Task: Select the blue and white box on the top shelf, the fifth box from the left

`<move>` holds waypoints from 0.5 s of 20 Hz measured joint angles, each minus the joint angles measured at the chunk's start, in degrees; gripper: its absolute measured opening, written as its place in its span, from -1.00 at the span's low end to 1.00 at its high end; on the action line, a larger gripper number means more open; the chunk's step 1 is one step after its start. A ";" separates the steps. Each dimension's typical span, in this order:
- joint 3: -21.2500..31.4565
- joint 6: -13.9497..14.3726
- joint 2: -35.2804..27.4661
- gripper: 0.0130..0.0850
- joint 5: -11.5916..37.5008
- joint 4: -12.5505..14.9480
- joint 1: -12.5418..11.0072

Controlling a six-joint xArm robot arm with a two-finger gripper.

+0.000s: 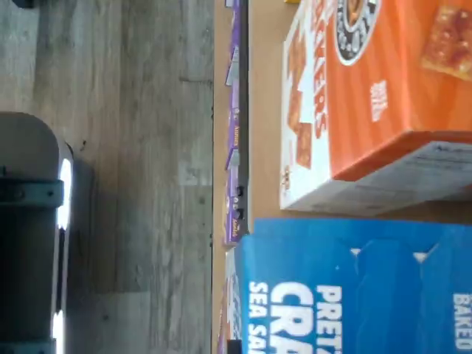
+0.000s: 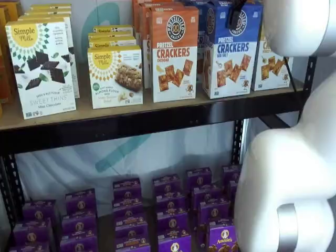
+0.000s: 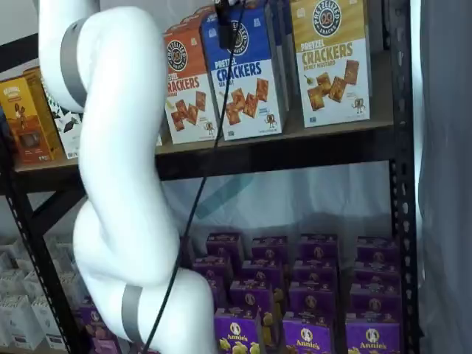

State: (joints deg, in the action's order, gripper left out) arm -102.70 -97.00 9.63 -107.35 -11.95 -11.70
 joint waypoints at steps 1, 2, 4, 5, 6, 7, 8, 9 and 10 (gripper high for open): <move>0.47 0.04 0.58 0.22 -0.01 0.24 0.11; 1.11 0.08 1.31 0.22 0.00 0.46 0.24; 2.28 0.18 2.69 0.22 -0.25 0.68 0.37; 2.57 0.21 3.16 0.22 -0.80 0.76 0.40; 2.98 0.21 3.71 0.22 -1.31 0.80 0.40; 3.50 0.18 4.35 0.22 -1.73 0.68 0.26; 4.08 0.11 5.01 0.22 -2.17 0.55 0.10; 4.87 0.01 5.80 0.22 -2.35 0.44 -0.06; 5.76 -0.10 6.68 0.22 -2.42 0.39 -0.19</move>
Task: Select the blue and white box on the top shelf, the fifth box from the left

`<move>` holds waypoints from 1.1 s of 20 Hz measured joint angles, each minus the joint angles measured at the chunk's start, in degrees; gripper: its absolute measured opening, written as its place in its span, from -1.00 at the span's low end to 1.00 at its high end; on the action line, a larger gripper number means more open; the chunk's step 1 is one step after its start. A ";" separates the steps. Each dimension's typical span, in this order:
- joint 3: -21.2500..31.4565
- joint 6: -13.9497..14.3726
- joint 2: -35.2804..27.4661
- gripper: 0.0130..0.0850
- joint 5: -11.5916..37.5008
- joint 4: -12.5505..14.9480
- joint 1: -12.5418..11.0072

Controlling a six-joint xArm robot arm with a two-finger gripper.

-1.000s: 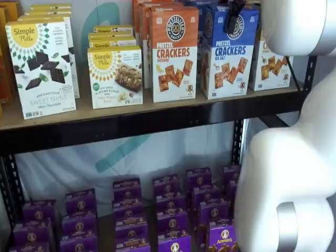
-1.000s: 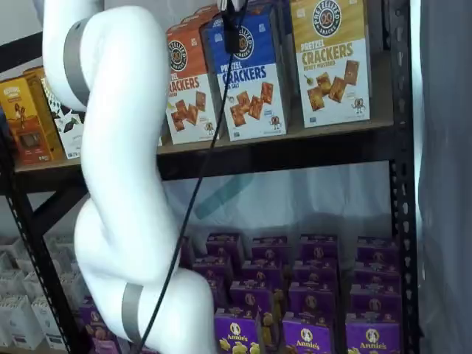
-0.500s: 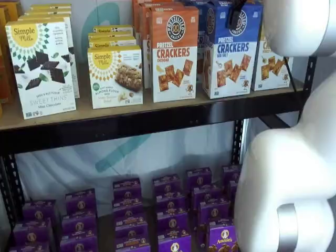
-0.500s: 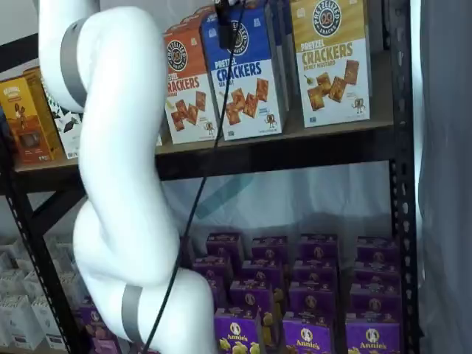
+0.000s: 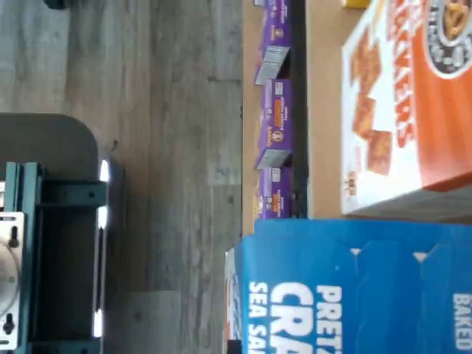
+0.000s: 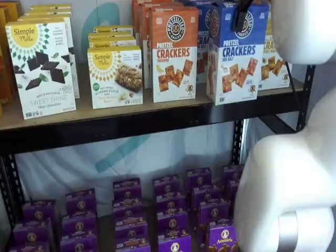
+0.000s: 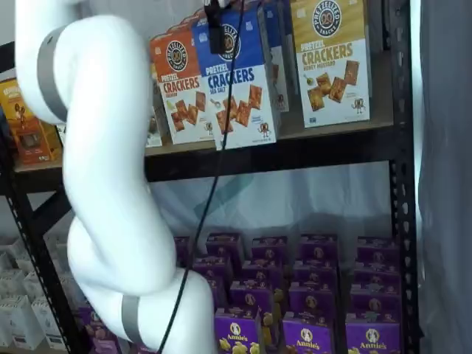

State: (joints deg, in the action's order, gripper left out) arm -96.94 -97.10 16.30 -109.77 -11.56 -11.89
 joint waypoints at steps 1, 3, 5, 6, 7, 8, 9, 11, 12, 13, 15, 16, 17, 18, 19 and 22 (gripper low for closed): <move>0.91 -0.11 0.89 0.22 -0.01 0.02 -0.10; 2.87 -0.35 2.74 0.22 -0.12 0.10 -0.30; 5.12 -0.63 4.82 0.22 -0.03 0.39 -0.43; 6.04 -0.76 5.63 0.22 0.00 0.55 -0.49; 7.10 -0.95 6.55 0.22 0.02 0.70 -0.59; 8.14 -1.15 7.44 0.22 0.05 0.89 -0.70; 9.12 -1.34 8.26 0.22 0.15 1.10 -0.80; 11.19 -1.78 9.90 0.22 0.56 1.63 -0.97; 12.12 -2.01 10.62 0.22 0.74 1.82 -1.09; 13.04 -2.24 11.30 0.22 0.90 1.99 -1.24; 14.70 -2.67 12.51 0.22 1.26 2.28 -1.49; 15.44 -2.86 13.00 0.22 1.35 2.37 -1.63; 16.02 -3.02 13.38 0.22 1.40 2.42 -1.76; 16.69 -3.19 13.83 0.22 1.56 2.45 -1.89; 17.24 -3.32 14.19 0.22 1.70 2.46 -1.99; 18.73 -3.61 15.08 0.22 2.07 2.60 -2.15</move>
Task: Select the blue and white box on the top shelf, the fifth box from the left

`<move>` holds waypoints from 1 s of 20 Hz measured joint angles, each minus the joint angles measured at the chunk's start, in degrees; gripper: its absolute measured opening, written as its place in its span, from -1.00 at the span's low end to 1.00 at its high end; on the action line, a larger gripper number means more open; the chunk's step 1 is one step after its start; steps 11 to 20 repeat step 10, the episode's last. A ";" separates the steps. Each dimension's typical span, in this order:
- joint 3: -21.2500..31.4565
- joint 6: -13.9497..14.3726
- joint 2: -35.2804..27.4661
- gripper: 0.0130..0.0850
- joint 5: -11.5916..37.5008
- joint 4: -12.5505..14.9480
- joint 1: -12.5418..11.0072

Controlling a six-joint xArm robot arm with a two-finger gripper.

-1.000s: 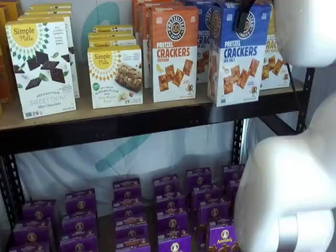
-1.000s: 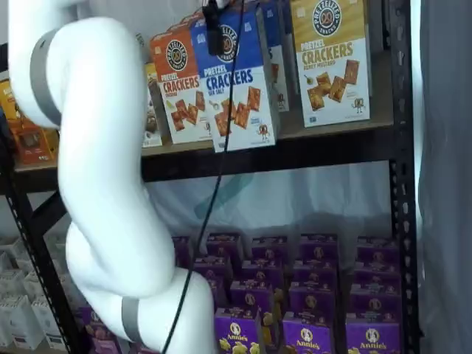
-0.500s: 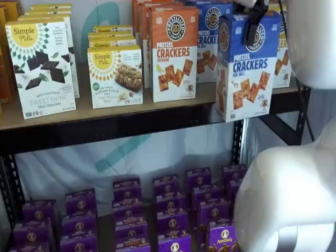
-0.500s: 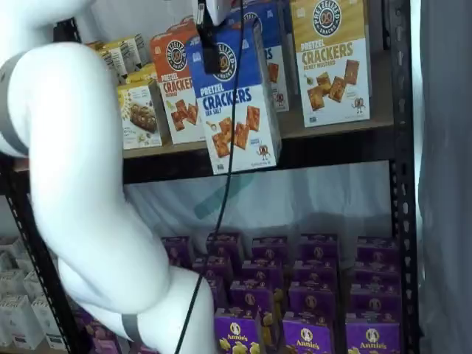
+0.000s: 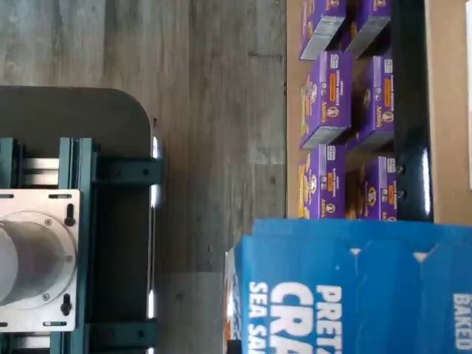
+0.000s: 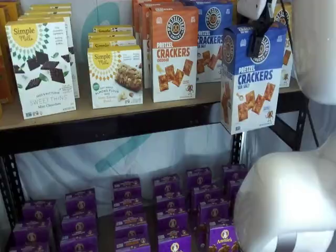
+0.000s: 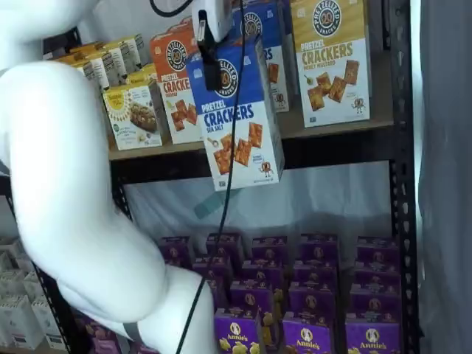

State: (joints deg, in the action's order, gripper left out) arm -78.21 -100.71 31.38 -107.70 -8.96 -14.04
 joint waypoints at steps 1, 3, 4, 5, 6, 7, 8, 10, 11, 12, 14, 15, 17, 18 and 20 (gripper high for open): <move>0.41 -0.06 0.22 0.22 0.09 0.00 -0.04; 1.03 -0.15 0.54 0.22 0.23 0.01 -0.09; 1.34 -0.21 0.69 0.22 0.33 -0.02 -0.14; 1.59 -0.26 0.80 0.22 0.42 -0.09 -0.20; 1.85 -0.32 0.94 0.22 0.55 -0.15 -0.27; 2.11 -0.37 1.07 0.22 0.70 -0.16 -0.31; 2.43 -0.43 1.26 0.22 0.98 -0.15 -0.33; 2.99 -0.56 1.57 0.22 1.45 -0.15 -0.43; 2.99 -0.56 1.57 0.22 1.45 -0.15 -0.43; 2.99 -0.56 1.57 0.22 1.45 -0.15 -0.43; 2.99 -0.56 1.57 0.22 1.45 -0.15 -0.43; 2.99 -0.56 1.57 0.22 1.45 -0.15 -0.43; 2.99 -0.56 1.57 0.22 1.45 -0.15 -0.43; 2.99 -0.56 1.57 0.22 1.45 -0.15 -0.43; 2.99 -0.56 1.57 0.22 1.45 -0.15 -0.43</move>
